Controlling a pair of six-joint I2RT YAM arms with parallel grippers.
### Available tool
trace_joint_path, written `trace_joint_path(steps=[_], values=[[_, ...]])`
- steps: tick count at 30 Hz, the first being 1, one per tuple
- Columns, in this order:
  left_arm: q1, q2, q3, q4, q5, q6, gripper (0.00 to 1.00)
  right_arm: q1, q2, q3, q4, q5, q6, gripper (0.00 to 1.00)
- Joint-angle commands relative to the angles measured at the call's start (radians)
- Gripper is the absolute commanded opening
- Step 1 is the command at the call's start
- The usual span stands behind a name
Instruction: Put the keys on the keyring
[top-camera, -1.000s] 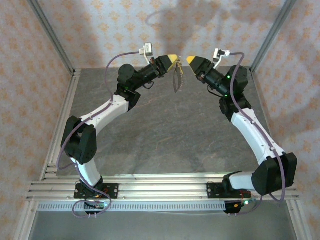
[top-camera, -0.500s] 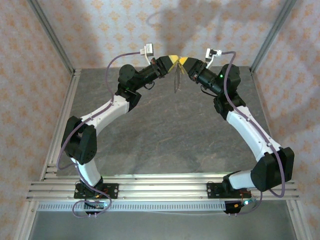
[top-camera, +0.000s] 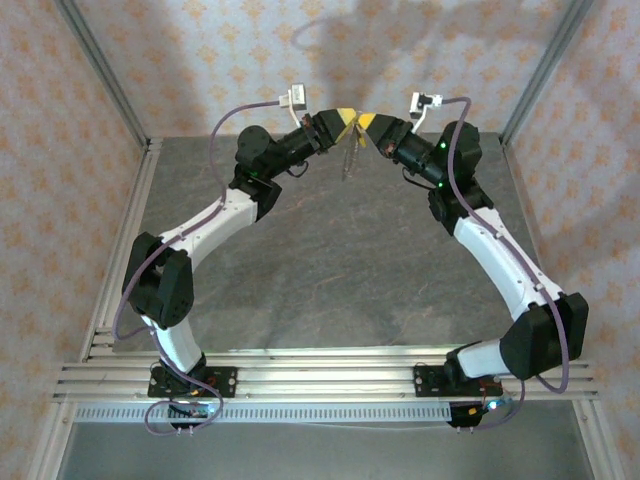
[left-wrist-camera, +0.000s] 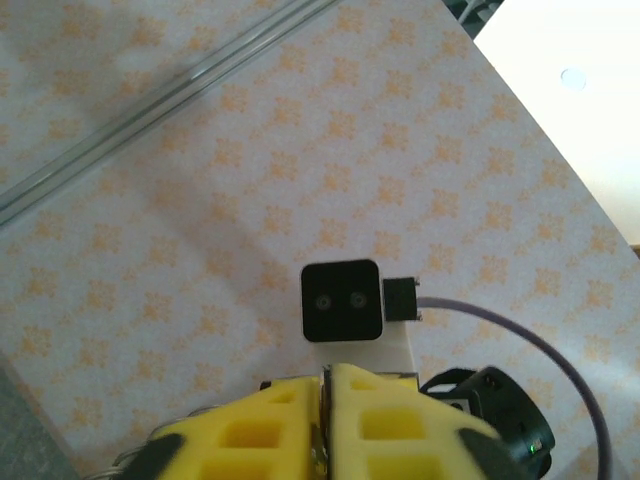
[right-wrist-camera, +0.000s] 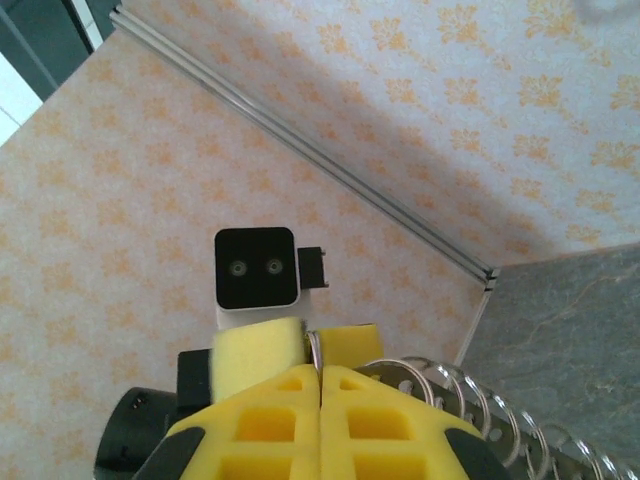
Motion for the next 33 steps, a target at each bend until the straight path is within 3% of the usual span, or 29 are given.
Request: trace_joint_path(steps=[1,4,7,15,19,27,33], values=[[0.025,-0.032,0.082,-0.119,0.084,0.112,0.33,-0.040,0.016,0.090,-0.043,-0.102,-0.083,0.00],[0.064,-0.041,0.141,-0.245,0.135,0.202,0.45,-0.079,0.044,0.155,-0.105,-0.188,-0.126,0.00],[0.105,-0.036,0.212,-0.397,0.187,0.302,0.49,-0.104,0.081,0.229,-0.189,-0.272,-0.187,0.00],[0.131,0.068,0.520,-0.869,0.359,0.644,0.50,-0.119,0.201,0.492,-0.565,-0.431,-0.460,0.00],[0.132,0.137,0.698,-1.124,0.398,0.817,0.47,-0.118,0.250,0.582,-0.695,-0.450,-0.544,0.00],[0.136,0.232,0.796,-1.175,0.432,0.823,0.33,-0.119,0.270,0.592,-0.710,-0.467,-0.556,0.00],[0.133,0.242,0.808,-1.155,0.443,0.802,0.31,-0.119,0.274,0.589,-0.710,-0.469,-0.560,0.00]])
